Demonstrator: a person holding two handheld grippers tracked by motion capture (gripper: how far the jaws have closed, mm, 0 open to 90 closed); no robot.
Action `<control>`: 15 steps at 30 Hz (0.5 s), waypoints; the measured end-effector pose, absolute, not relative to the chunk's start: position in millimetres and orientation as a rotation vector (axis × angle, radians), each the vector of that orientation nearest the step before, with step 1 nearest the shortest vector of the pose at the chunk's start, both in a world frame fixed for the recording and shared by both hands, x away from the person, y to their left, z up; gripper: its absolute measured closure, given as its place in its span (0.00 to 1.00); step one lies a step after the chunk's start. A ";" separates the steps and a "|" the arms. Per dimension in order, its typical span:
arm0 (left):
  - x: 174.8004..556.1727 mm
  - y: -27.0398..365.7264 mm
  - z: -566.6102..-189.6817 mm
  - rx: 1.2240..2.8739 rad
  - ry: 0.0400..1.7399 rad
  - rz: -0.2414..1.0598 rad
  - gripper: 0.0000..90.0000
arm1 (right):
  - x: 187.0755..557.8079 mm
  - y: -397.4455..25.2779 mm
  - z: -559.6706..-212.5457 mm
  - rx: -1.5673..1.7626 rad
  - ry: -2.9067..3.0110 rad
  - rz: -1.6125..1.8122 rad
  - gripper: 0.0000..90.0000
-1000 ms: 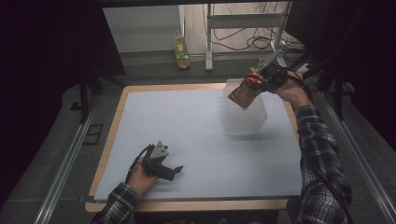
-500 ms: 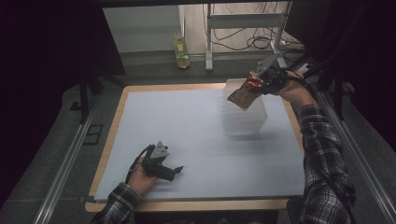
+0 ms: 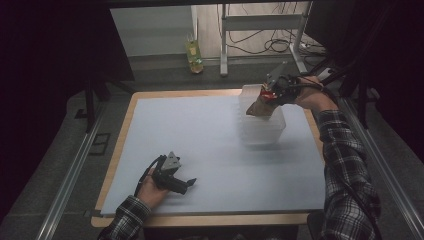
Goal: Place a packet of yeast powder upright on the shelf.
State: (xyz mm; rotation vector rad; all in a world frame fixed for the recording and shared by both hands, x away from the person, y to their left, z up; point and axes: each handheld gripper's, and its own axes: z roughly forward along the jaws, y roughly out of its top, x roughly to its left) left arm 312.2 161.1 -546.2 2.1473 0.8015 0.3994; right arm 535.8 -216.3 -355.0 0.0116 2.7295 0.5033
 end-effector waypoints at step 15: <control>312.1 160.9 -546.3 2.156 0.800 0.406 0.01 | 554.5 -200.3 -386.2 0.155 2.763 0.502 0.79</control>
